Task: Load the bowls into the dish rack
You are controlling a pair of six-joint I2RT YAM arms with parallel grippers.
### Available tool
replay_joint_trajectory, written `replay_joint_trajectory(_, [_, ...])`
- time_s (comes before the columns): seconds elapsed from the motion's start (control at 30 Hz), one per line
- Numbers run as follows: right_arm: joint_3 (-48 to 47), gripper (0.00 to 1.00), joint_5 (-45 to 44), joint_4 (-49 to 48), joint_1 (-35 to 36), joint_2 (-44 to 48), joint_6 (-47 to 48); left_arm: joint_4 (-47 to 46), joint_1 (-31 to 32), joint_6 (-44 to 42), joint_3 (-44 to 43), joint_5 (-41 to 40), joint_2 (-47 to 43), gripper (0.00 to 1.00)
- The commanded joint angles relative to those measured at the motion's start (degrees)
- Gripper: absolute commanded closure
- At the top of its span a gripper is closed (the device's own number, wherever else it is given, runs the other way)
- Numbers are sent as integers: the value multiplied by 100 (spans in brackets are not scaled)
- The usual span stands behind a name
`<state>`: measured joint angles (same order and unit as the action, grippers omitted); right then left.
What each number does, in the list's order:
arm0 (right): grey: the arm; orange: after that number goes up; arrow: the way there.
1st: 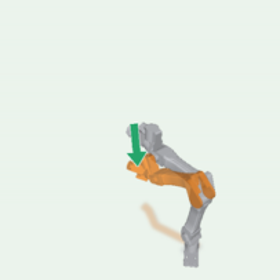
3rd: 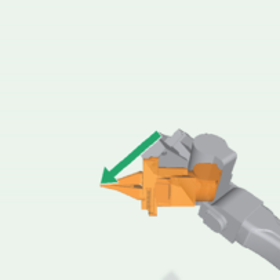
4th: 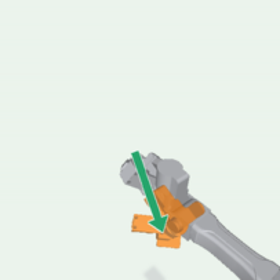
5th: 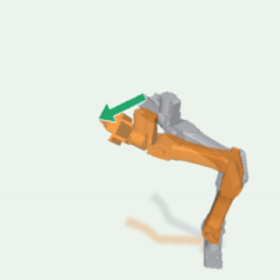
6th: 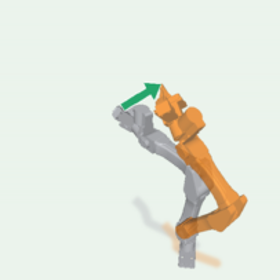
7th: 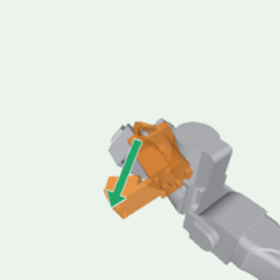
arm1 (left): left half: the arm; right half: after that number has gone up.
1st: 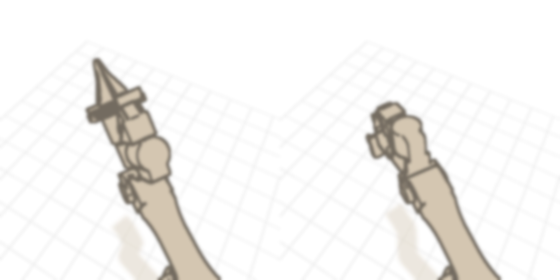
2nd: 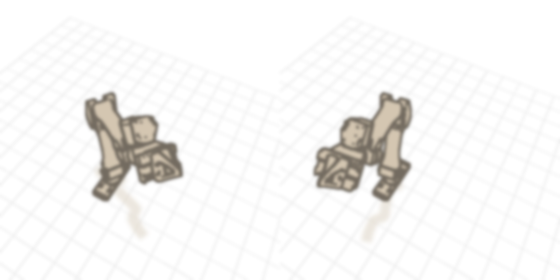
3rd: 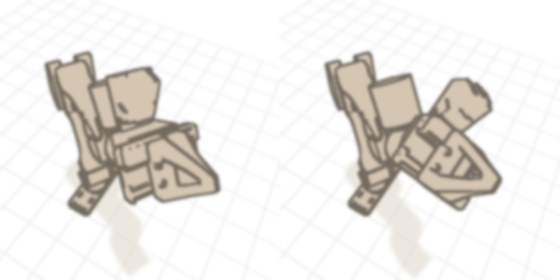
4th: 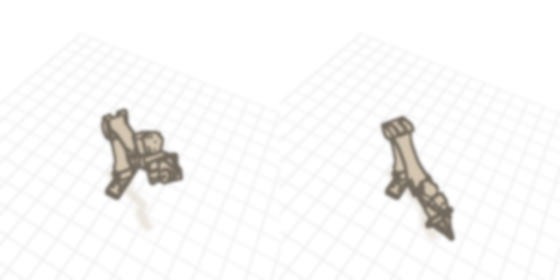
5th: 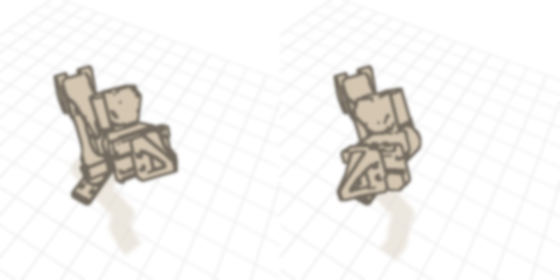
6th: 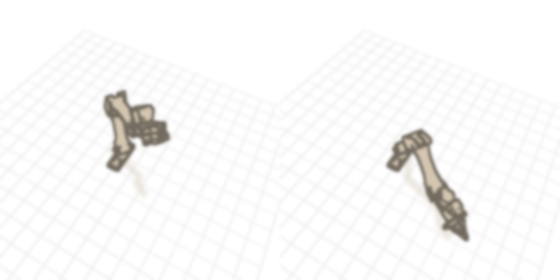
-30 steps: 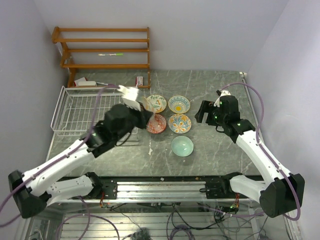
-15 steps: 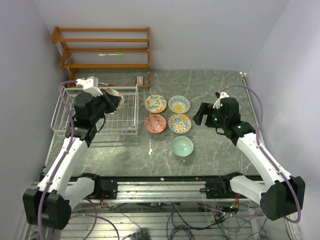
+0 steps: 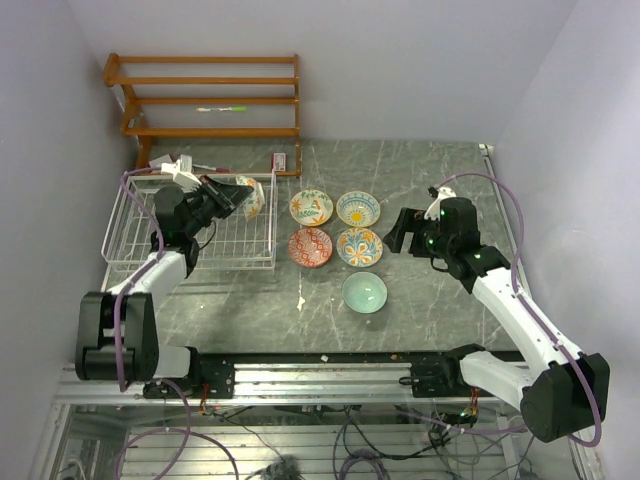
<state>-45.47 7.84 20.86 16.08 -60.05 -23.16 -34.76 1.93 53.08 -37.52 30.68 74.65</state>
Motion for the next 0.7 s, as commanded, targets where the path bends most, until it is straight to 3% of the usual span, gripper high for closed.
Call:
replay_joint_trajectory(0.0, [45,13,53,-103,-38,-13,10,-1949,-47,701,-45,295,449,93])
replay_joint_trajectory(0.2, [-16,13,-84,-72,-43,-28,60,-2133,-51,836,-308,360,1056,93])
replay_joint_trajectory(0.47, [-47,13,-161,-65,-43,-79,99,-3376,-106,1439,-262,498,2143,93])
replay_joint_trajectory(0.67, [-127,13,-195,-43,-43,-116,144,-3339,-327,1358,-237,526,2476,93])
